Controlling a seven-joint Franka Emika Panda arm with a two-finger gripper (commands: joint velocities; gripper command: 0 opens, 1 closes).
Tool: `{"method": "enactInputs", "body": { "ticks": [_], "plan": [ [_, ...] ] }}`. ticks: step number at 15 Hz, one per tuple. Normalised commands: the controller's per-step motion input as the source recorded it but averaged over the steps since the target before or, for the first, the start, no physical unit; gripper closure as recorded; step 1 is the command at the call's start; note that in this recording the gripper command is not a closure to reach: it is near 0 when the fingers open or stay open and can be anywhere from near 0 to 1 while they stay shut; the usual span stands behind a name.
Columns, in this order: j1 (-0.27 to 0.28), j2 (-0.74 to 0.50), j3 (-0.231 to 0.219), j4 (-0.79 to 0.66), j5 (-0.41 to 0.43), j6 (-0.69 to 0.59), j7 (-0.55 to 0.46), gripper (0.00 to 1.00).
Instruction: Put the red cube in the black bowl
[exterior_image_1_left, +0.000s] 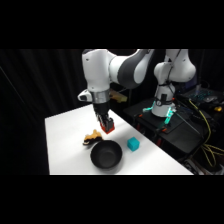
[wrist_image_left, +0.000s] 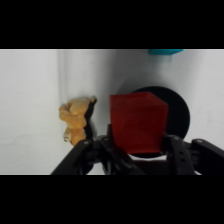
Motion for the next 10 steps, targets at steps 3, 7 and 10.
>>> {"method": "enactInputs", "body": {
  "ticks": [3, 7, 10],
  "plan": [
    [0.087, 0.28, 0.038, 0.38, -0.031, 0.08, 0.02, 1.0],
    [-0.024, 0.24, 0.027, 0.23, 0.063, 0.22, -0.13, 1.0],
    [-0.089, 0.24, 0.069, 0.12, 0.193, 0.28, -0.21, 1.0]
  ]
}}
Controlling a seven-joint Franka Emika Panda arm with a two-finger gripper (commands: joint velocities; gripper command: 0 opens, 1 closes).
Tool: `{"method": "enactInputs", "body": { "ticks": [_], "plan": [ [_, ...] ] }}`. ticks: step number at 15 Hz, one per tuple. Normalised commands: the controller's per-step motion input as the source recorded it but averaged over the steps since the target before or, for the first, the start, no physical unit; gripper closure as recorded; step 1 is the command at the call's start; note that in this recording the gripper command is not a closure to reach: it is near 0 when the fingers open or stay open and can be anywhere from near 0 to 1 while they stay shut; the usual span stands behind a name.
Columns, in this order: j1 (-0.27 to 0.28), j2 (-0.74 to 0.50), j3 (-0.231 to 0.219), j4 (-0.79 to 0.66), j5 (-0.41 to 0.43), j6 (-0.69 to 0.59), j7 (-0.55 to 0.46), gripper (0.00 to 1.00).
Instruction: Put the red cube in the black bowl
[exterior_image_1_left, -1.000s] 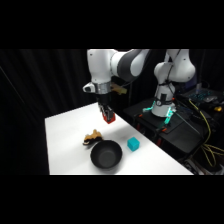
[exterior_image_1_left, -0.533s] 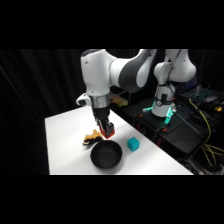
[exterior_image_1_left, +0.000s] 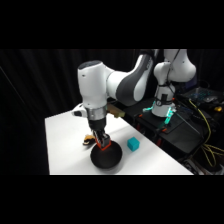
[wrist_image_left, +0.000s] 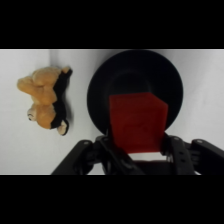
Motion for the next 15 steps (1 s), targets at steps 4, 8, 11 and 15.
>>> {"method": "enactInputs", "body": {
  "ticks": [4, 8, 11, 15],
  "plan": [
    [-0.087, 0.17, 0.11, 0.07, 0.197, 0.19, -0.19, 0.0],
    [-0.046, 0.02, 0.074, 0.04, 0.102, 0.07, -0.14, 0.0],
    [0.01, -0.25, 0.01, -0.04, 0.02, -0.13, -0.03, 0.0],
    [0.122, -0.48, -0.078, -0.06, -0.101, -0.53, 0.22, 0.0]
  ]
}}
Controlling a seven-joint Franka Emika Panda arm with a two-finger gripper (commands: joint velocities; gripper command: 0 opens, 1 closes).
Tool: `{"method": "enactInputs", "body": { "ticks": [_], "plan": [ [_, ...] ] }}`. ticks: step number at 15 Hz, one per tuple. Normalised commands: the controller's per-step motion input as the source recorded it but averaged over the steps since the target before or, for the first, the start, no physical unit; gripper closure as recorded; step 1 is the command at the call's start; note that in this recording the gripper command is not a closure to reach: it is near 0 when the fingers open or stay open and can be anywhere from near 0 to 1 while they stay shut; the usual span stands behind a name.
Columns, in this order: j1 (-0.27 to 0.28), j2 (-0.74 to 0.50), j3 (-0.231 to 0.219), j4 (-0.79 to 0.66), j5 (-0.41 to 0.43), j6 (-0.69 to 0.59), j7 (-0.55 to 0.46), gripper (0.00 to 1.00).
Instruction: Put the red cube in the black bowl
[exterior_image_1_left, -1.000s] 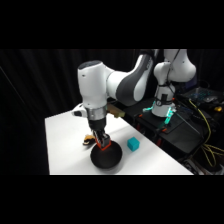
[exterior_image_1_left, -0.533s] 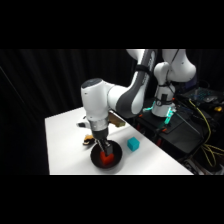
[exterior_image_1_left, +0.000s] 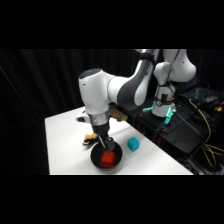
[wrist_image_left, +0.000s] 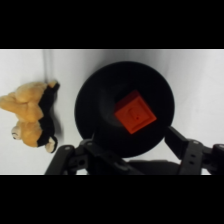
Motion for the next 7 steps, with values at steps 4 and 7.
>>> {"method": "enactInputs", "body": {
  "ticks": [4, 7],
  "plan": [
    [0.047, -0.44, -0.06, 0.11, -0.074, -0.58, 0.18, 0.0],
    [0.003, -0.29, -0.062, 0.17, -0.129, -0.46, 0.17, 0.0]
  ]
}}
